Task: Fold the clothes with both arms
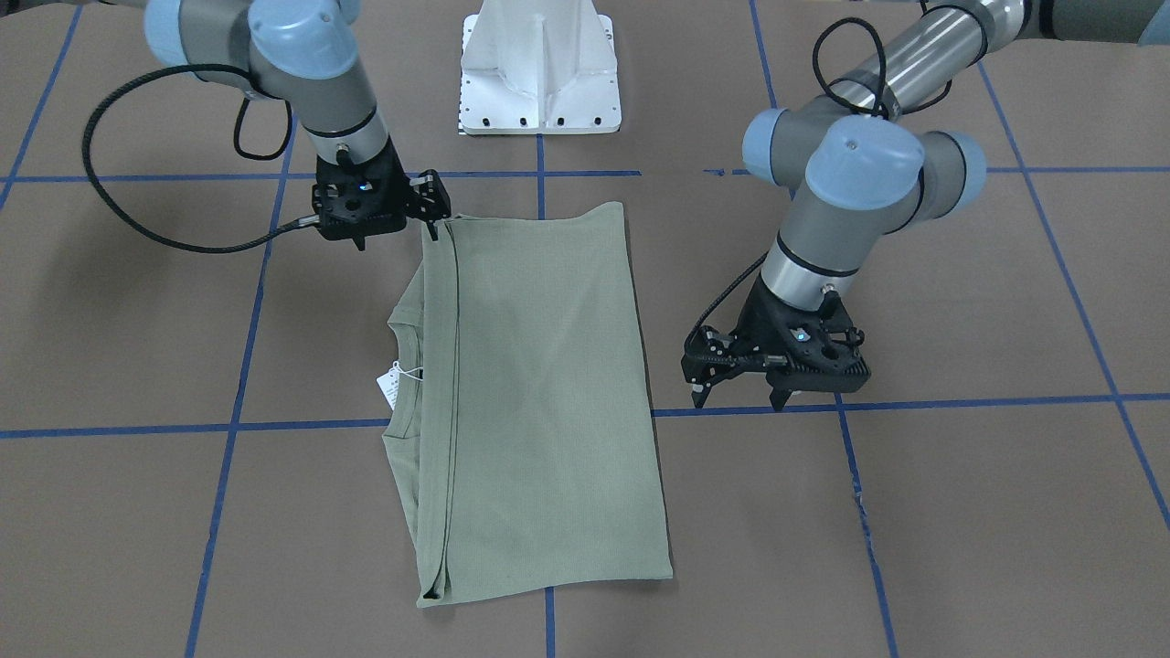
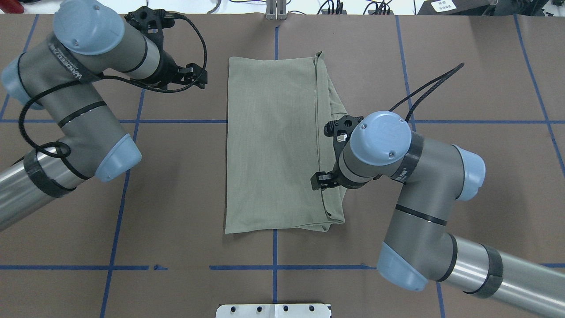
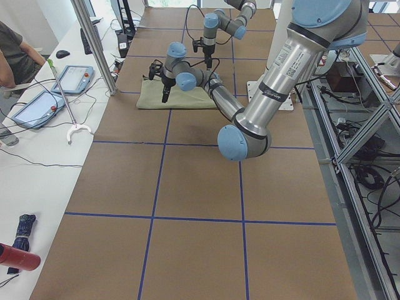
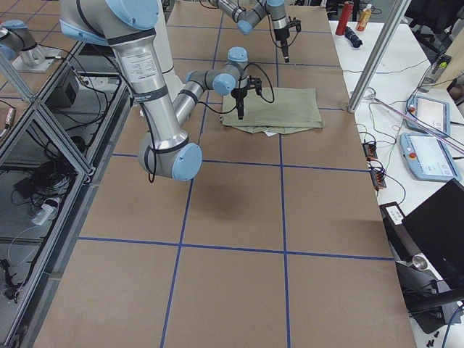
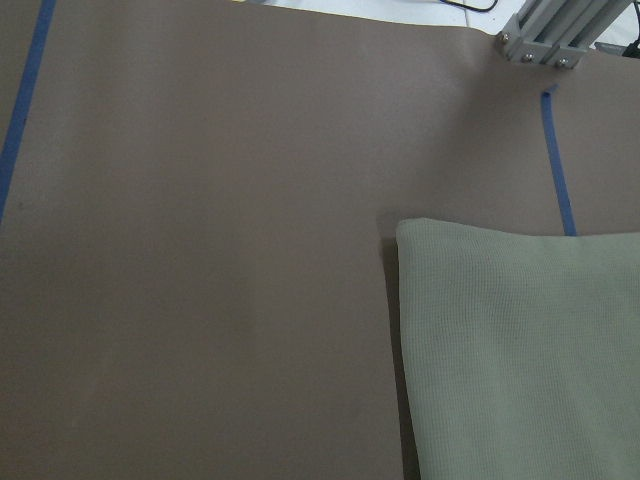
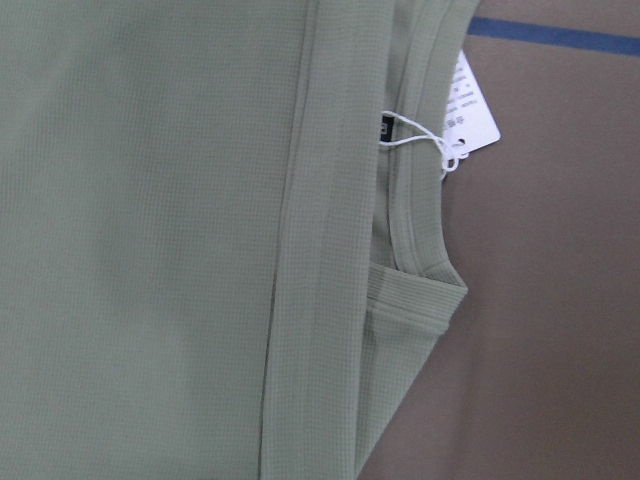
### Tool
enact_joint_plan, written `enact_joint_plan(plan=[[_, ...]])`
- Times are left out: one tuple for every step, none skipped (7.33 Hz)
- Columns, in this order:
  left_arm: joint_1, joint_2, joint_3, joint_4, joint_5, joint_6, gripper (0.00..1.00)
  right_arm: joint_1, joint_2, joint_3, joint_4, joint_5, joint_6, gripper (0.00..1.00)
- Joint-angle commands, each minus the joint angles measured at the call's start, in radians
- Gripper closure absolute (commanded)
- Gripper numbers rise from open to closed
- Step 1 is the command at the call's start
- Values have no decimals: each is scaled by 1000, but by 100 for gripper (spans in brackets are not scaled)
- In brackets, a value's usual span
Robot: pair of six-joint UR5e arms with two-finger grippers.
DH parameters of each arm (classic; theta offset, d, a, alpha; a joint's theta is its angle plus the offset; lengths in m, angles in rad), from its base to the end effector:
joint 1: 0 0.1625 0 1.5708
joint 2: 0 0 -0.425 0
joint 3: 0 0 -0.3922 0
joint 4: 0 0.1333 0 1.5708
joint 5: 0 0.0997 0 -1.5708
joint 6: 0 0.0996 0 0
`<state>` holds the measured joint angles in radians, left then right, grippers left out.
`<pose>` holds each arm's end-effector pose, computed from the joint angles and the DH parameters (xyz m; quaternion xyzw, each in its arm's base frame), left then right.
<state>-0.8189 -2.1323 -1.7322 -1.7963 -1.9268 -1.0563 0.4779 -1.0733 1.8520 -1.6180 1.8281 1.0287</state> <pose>0.3749 -0.5453 0.2362 0.1541 0.4506 -0.0528 0.8777 -0.5014 -0.3813 0.2656 0.0686 -0.3680 -0.0756 0.9242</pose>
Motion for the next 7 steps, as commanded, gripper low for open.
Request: enact_joint_plan(plan=[[7, 41, -115, 75, -17, 2, 0, -39, 15, -51, -2, -43, -106, 0], [9, 43, -115, 75, -17, 2, 0, -56, 15, -57, -2, -43, -113, 0], [9, 43, -113, 75, -17, 2, 0, -64, 12, -62, -3, -43, -113, 0], [14, 43, -109, 74, -18, 2, 0, -65, 7, -68, -3, -41, -114, 0], [18, 43, -109, 74, -18, 2, 0, -67, 4, -79, -3, -41, -116, 0], [18, 43, -109, 74, -18, 1, 0, -67, 4, -88, -3, -41, -116, 0], [21, 43, -107, 74, -18, 1, 0, -68, 3, -93, -3, -40, -116, 0]])
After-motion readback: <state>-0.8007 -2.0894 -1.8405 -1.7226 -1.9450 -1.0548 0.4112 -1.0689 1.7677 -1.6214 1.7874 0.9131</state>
